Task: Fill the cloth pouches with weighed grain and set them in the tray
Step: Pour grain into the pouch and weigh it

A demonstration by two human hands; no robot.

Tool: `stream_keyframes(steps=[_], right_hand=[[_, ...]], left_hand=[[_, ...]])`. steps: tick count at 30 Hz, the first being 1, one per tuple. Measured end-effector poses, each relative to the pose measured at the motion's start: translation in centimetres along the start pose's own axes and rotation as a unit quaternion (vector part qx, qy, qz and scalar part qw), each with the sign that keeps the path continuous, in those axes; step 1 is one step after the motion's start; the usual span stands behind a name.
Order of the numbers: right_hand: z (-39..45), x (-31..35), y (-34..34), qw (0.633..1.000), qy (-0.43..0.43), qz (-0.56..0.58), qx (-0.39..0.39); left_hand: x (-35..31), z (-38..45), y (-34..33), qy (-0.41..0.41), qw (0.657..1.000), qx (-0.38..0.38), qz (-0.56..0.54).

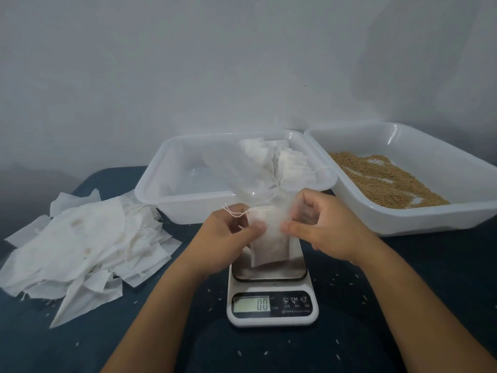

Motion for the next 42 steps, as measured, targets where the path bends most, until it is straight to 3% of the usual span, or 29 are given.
stream_keyframes(steps=[5,11,15,19,22,30,42], right_hand=[[0.1,-0.5,-0.4,0.992,-0.025,-0.127,-0.009],[0.1,-0.2,-0.2,0.990,0.022,-0.111,-0.087],[0.0,-0.1,-0.3,0.980,0.061,-0.066,-0.180],[0.0,0.1,0.0,0.965,0.073,-0.040,-0.247],[0.1,-0.2,0.1,0.962,0.048,-0.011,-0.269],[0.3,-0.3,0.1,0.959,0.009,-0.004,-0.282],[0.2,-0.3,-0.3,0.964,0.009,-0.004,-0.267]], left_hand=[[0.8,0.3,0.2,0.010,0.982,-0.053,0.179],[1.4,0.8,0.9,0.016,0.971,-0.119,0.206],[1.6,1.2,1.5,0.059,0.964,-0.205,0.160],[1.7,1.5,1.8,0.089,0.958,-0.271,-0.038],[1.7,1.6,1.8,0.116,0.949,-0.281,-0.080],[2.2,1.8,1.7,0.114,0.955,-0.271,-0.041],[2.2,1.4,1.0,0.113,0.968,-0.210,0.081]])
Point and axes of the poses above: each hand's wrist, its own z-axis towards the middle knuckle, its own y-axis out of the back of the hand, x = y × z, the point moved 1 cm from there along z, towards the middle knuckle, and after that the axes turned 3 degrees about y, right-handed, at the moved point
